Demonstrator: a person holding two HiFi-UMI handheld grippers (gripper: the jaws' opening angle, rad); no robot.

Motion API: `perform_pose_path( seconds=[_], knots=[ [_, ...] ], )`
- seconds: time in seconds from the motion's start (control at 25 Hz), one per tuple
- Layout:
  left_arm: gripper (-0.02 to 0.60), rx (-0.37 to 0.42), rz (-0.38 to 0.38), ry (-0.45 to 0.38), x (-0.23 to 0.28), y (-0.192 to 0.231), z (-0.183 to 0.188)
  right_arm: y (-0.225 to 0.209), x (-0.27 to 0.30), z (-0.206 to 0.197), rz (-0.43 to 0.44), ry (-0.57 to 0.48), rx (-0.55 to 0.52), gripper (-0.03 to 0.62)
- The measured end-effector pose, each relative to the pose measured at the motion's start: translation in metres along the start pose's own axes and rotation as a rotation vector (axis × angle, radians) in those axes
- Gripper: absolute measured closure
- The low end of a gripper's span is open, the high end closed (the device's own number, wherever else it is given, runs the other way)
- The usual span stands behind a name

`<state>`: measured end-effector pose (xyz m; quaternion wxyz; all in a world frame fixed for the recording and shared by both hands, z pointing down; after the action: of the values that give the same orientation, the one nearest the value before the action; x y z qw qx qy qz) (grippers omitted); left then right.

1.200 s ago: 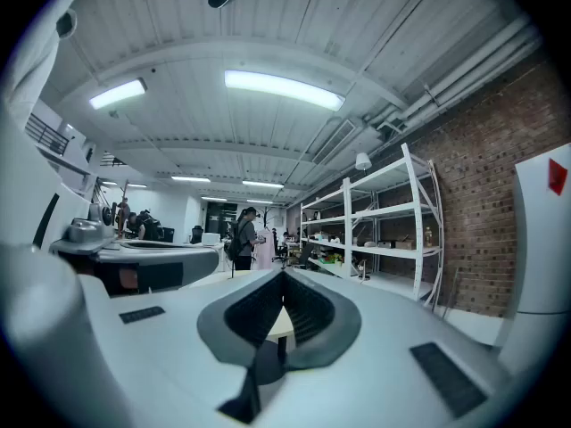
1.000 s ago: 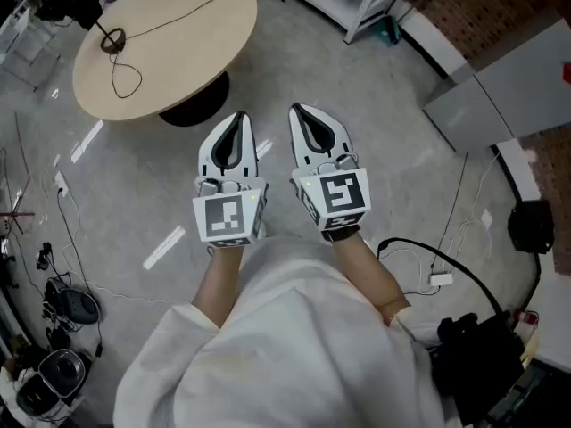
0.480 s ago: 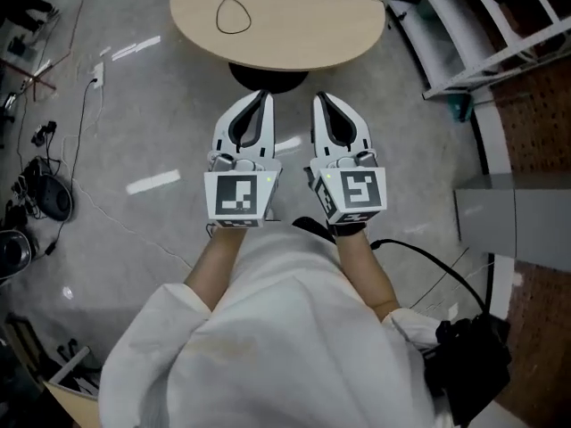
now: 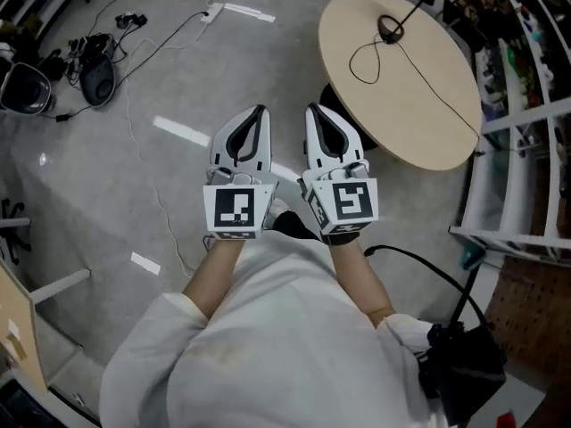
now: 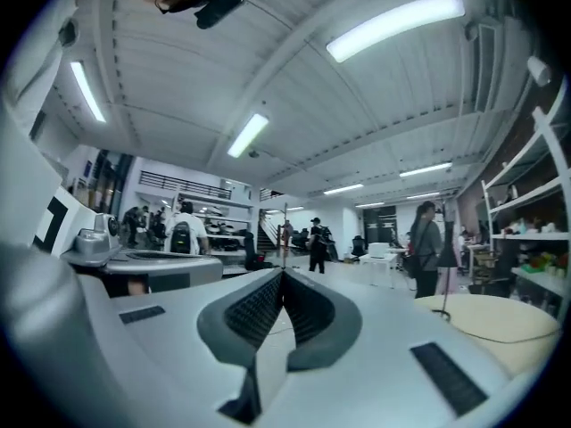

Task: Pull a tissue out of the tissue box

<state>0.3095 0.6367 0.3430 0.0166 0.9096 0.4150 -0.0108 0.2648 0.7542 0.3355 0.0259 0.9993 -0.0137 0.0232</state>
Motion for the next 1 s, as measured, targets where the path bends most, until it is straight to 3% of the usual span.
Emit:
perform_pose_path(
  seconds=[0.12,0.32,0.56,0.76,1.0],
  knots=[
    [0.580,0.035,0.172,-0.008,-0.009,0.030,0.004,0.017,0.043,0.002,0.173,-0.017,-0.008,0.592],
    [0.580,0.030,0.426,0.001,-0.020,0.056,0.000,0.038,0.094,0.004,0.410,-0.009,-0.004,0.592],
    [0.580,0.009,0.859,0.026,-0.081,0.081,-0.016,0.124,0.127,-0.012,0.853,-0.001,-0.002,0.592],
    [0.580,0.007,1.143,0.058,-0.173,0.090,-0.019,0.226,0.102,-0.019,1.155,0.018,-0.003,0.592],
    [0.580,-0.004,1.420,0.039,-0.308,0.070,-0.015,0.345,0.018,-0.012,1.426,-0.002,-0.025,0.592]
  ],
)
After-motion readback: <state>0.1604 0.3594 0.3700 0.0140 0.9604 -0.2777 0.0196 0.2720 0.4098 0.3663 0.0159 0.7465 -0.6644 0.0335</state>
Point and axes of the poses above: the fingertips, and each gripper's own axes: x forward along the fingers, y to its left, z out of its top, the point moved 6 cm from there along -x, backward along the fingers, and after that the axes turned 2 degrees about -z, right-handed, at the moved point
